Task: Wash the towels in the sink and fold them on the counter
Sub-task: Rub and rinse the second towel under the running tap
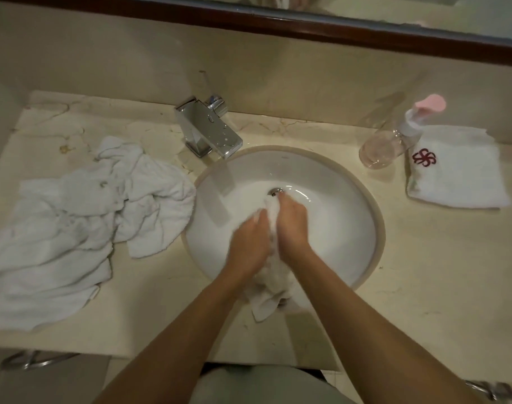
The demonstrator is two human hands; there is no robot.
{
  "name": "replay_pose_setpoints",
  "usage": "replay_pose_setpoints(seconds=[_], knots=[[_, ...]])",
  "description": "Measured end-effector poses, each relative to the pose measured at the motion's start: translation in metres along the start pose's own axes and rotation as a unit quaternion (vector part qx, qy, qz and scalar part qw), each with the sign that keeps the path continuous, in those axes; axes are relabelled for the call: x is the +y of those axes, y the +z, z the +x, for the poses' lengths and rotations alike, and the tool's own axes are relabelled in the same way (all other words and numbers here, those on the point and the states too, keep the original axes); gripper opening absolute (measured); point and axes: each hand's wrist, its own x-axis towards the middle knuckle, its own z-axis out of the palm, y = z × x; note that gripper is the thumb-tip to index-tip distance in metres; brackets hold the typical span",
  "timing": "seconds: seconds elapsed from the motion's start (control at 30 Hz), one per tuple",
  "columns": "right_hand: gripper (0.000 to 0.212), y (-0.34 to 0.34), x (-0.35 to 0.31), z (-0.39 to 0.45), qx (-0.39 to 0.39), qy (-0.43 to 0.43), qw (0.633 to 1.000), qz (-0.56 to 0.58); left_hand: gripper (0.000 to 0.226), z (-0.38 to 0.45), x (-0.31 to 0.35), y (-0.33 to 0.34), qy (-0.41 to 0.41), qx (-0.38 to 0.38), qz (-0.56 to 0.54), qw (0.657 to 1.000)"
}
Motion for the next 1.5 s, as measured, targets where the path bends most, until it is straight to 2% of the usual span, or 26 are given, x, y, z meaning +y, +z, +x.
replay_pose_setpoints(seconds=[0.07,0.13,0.2,0.27,0.33,0.37,0.43,0.5,0.53,0.6,0.63,0.67,0.73,0.77,0.8,0.87,0.93,0.97,1.0,1.07,1.17,1.23,1.3,1.37,1.43,1.5], knots=[[0.035,0.006,0.008,-0.030,-0.057,-0.094,0.992,-0.057,0.044,0.025,-0.003,-0.010,-0.039,0.028,-0.022,0.999],[0.038,0.005,0.014,-0.026,-0.006,-0.121,0.991,-0.060,0.047,0.018,0.001,-0.006,-0.017,-0.007,0.024,1.000],[0.035,0.000,0.015,0.013,0.072,-0.042,0.995,-0.051,0.047,-0.008,0.001,0.005,0.030,-0.055,0.068,0.996],[0.032,-0.008,0.013,0.038,0.106,0.046,0.992,-0.045,0.045,-0.024,0.002,0.009,0.053,-0.089,0.072,0.992],[0.036,-0.019,0.022,0.046,0.148,0.104,0.983,0.038,0.049,-0.016,0.002,0.003,0.060,-0.079,0.105,0.990],[0.038,-0.029,0.022,0.043,0.147,0.138,0.972,0.123,0.049,-0.005,0.002,-0.003,0.038,-0.059,0.096,0.993],[0.049,-0.056,0.020,0.034,0.088,0.202,0.917,0.333,0.040,0.014,-0.009,-0.018,-0.053,-0.021,0.024,0.998],[0.037,-0.086,0.025,0.023,0.029,0.212,0.859,0.465,0.026,0.021,-0.024,-0.036,-0.154,-0.026,-0.130,0.979],[0.032,-0.098,0.031,0.014,-0.013,0.217,0.835,0.506,0.026,0.021,-0.033,-0.043,-0.192,-0.063,-0.230,0.952],[0.063,-0.106,0.047,-0.004,-0.084,0.216,0.818,0.527,0.054,0.012,-0.052,-0.048,-0.250,-0.134,-0.378,0.881],[0.066,-0.104,0.047,-0.014,-0.114,0.208,0.834,0.498,0.061,0.006,-0.057,-0.048,-0.274,-0.163,-0.421,0.849],[0.052,-0.101,0.048,-0.022,-0.136,0.199,0.864,0.442,0.057,0.000,-0.058,-0.045,-0.289,-0.187,-0.447,0.826],[0.007,-0.088,0.046,-0.035,-0.119,0.174,0.939,0.271,0.044,-0.007,-0.054,-0.033,-0.299,-0.212,-0.474,0.801],[0.018,-0.078,0.042,-0.040,-0.115,0.154,0.961,0.201,0.047,-0.006,-0.048,-0.026,-0.307,-0.215,-0.484,0.791],[0.021,-0.068,0.037,-0.047,-0.114,0.121,0.976,0.140,0.055,-0.005,-0.041,-0.019,-0.312,-0.198,-0.468,0.803],[0.023,-0.050,0.033,-0.053,-0.113,-0.001,0.994,0.008,0.062,-0.004,-0.028,-0.002,-0.272,-0.137,-0.358,0.883],[0.035,-0.040,0.034,-0.038,-0.051,-0.056,0.992,-0.100,0.054,-0.016,-0.012,0.011,-0.171,-0.079,-0.162,0.969],[0.039,-0.039,0.029,-0.024,-0.014,-0.037,0.995,-0.097,0.049,-0.023,-0.008,0.013,-0.107,-0.073,-0.089,0.987],[0.040,-0.038,0.021,-0.012,0.002,-0.011,0.996,-0.087,0.046,-0.026,-0.004,0.015,-0.056,-0.081,-0.039,0.994],[0.037,-0.033,0.016,-0.007,-0.037,0.008,0.994,-0.101,0.044,-0.014,-0.006,0.008,-0.012,-0.076,0.043,0.996],[0.037,-0.021,0.003,-0.029,-0.110,-0.075,0.974,-0.185,0.043,0.021,-0.009,-0.006,-0.008,-0.044,0.026,0.999],[0.037,-0.016,-0.006,-0.017,-0.077,-0.084,0.972,-0.204,0.040,0.015,-0.010,-0.004,0.016,-0.062,0.057,0.996],[0.040,-0.013,-0.008,0.022,-0.032,-0.021,0.979,-0.203,0.046,-0.001,-0.011,0.001,-0.001,-0.071,-0.005,0.997],[0.040,-0.008,0.002,0.038,-0.066,0.023,0.971,-0.230,0.047,0.004,-0.008,0.001,-0.021,-0.055,-0.033,0.998],[0.032,0.000,0.014,0.022,-0.133,-0.032,0.949,-0.283,0.041,0.024,0.000,-0.007,-0.067,-0.028,-0.055,0.996],[0.032,0.000,0.015,0.012,-0.125,-0.044,0.967,-0.218,0.043,0.031,0.005,-0.010,-0.068,-0.027,-0.085,0.994]])
